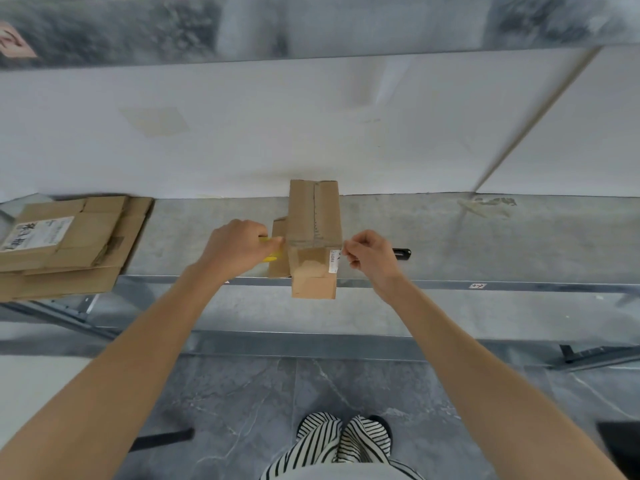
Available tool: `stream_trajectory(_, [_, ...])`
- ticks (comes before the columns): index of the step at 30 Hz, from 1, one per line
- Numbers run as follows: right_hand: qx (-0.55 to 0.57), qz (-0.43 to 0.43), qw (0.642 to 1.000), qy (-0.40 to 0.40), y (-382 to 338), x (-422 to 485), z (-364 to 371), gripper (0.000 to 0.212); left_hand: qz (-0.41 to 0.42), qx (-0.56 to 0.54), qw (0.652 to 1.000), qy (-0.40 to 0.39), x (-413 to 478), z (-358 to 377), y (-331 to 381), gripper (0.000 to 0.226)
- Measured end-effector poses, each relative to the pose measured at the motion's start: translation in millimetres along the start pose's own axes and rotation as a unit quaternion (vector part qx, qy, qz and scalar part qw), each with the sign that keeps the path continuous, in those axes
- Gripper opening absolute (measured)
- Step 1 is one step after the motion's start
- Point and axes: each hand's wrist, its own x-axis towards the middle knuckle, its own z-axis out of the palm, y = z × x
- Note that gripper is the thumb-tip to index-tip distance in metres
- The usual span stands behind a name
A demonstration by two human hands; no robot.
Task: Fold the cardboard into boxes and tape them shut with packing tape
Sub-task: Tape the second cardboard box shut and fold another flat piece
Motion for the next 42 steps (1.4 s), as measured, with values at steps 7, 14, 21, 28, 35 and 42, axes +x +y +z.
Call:
stream_trajectory(7, [-0.081, -0.023, 0.996, 0.034, 7, 5, 21, 0.008, -0.04, -0.072, 0.997, 0.014, -6, 18, -4, 0.048])
stream_trajectory(14, [-0.227, -0.218, 0.939, 0.136, 2, -9, 25, 0.028, -0.054, -0.109, 0.992, 0.015, -5, 27, -3, 0.057])
stream_trajectory(21, [-0.586, -0.377, 0.716, 0.046, 29, -20, 50, 0.061, -0.052, -0.109, 0.992, 0.02, -4, 31, -5, 0.055])
stream_trajectory(28, [-0.545, -0.34, 0.761, 0.094, 7, -16, 69, 0.046, -0.068, -0.143, 0.987, 0.013, -8, 32, -3, 0.053])
stream_trajectory(35, [-0.54, -0.305, 0.783, 0.043, -16, -3, 62, 0.043, -0.089, -0.179, 0.98, -0.006, -17, 33, -3, 0.06])
stream_trajectory(42, [-0.627, -0.249, 0.737, -0.042, -15, 7, 58, 0.058, -0.106, -0.197, 0.975, 0.003, -21, 34, 1, 0.059])
